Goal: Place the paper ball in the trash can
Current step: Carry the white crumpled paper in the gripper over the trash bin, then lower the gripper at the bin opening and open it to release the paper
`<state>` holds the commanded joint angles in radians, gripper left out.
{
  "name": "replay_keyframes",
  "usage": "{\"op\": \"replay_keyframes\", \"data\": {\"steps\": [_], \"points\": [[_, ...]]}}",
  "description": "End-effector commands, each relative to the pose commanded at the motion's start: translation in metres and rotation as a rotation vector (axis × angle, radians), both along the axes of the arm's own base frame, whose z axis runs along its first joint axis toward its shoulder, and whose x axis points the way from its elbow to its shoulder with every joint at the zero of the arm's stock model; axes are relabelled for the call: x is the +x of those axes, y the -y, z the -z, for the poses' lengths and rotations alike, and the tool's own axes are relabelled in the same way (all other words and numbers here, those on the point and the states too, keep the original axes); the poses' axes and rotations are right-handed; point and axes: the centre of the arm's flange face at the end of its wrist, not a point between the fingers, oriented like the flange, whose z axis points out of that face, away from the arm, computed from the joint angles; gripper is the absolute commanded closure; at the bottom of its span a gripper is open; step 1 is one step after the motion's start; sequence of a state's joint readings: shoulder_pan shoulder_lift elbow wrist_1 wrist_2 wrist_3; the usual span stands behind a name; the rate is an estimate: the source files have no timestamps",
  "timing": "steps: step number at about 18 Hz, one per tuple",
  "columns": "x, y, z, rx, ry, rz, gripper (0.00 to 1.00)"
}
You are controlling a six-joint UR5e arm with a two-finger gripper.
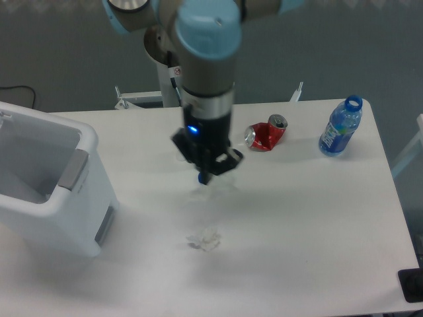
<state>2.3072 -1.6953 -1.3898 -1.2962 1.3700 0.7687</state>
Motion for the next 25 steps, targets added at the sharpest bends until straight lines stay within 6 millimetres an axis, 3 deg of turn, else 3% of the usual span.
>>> {"op": "replay_keyframes", "data": {"steps": [5, 8, 14, 18, 19, 21, 22, 23, 25], "points": [[0.061, 0.011, -0.046, 0.101, 0.022, -0.009, 1.0], [0.094, 0.008, -0.056, 0.118, 0.028, 0.02, 1.0], [0.135, -0.015, -0.03, 0.076, 0.071, 0.076, 0.96], [0.156, -0.039, -0.01, 0.062, 0.076, 0.132, 0.86], [0.16, -0.046, -0.005, 0.064, 0.076, 0.143, 0.79], [0.169, -0.052, 0.001, 0.058, 0.086, 0.16, 0.48], [0.172, -0.053, 0.002, 0.057, 0.087, 0.167, 0.28], [0.172, -0.053, 0.003, 0.056, 0.087, 0.168, 0.0], [0.173, -0.054, 0.005, 0.054, 0.09, 0.17, 0.0]]}}
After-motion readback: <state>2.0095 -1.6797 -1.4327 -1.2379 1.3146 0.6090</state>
